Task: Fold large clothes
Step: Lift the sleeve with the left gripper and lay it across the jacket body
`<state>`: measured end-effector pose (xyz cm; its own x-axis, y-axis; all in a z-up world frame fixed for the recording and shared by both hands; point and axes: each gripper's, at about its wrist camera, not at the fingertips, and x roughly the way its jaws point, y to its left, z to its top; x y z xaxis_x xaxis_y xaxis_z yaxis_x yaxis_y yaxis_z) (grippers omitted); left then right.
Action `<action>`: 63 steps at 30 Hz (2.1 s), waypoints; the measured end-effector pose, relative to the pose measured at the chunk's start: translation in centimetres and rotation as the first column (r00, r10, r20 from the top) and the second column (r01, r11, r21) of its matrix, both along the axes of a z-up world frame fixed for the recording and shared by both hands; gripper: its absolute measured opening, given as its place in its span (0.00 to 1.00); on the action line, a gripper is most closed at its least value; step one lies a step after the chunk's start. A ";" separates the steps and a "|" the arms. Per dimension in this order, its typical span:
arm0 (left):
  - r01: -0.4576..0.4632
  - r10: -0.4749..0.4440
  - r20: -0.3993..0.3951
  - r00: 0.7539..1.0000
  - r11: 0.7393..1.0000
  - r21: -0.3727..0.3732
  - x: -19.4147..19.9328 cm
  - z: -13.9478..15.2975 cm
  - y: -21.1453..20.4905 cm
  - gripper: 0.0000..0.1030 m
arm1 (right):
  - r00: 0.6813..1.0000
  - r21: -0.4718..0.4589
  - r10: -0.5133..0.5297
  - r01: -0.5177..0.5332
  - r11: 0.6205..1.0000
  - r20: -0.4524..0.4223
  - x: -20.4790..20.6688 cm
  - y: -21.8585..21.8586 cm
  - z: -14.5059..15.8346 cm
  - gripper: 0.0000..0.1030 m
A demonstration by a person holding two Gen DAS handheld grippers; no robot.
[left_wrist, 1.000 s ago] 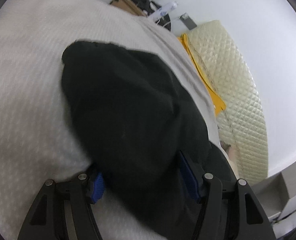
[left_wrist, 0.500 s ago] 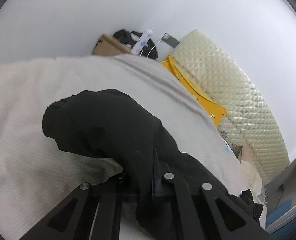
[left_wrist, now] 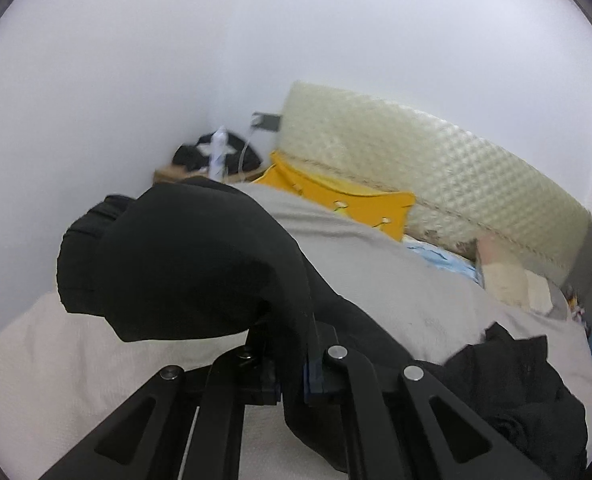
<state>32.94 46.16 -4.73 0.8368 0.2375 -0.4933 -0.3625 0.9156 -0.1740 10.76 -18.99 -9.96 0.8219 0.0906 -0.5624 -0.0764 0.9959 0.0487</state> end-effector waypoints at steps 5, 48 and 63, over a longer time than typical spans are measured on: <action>0.036 -0.036 -0.001 0.999 0.994 0.105 -0.1 4.4 -5.7 0.06 | 0.999 -0.037 0.009 -0.008 0.999 0.037 -0.4 -0.3 0.6 1.00; 0.733 -0.668 -0.303 0.680 0.630 0.257 2.9 -9.8 -62.6 0.06 | 0.998 0.198 -0.060 0.056 0.979 0.015 0.5 -10.3 -1.0 1.00; 0.654 -0.615 -0.225 0.756 0.719 0.233 2.5 -10.9 -60.8 0.08 | 0.996 0.176 -0.081 0.075 0.982 0.024 0.8 -9.8 -1.6 1.00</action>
<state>35.45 -14.61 -15.67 0.7788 -0.1836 -0.5997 0.3217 0.9378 0.1307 11.54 -28.74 -11.53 0.8471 0.1200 -0.5176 -0.0032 0.9753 0.2209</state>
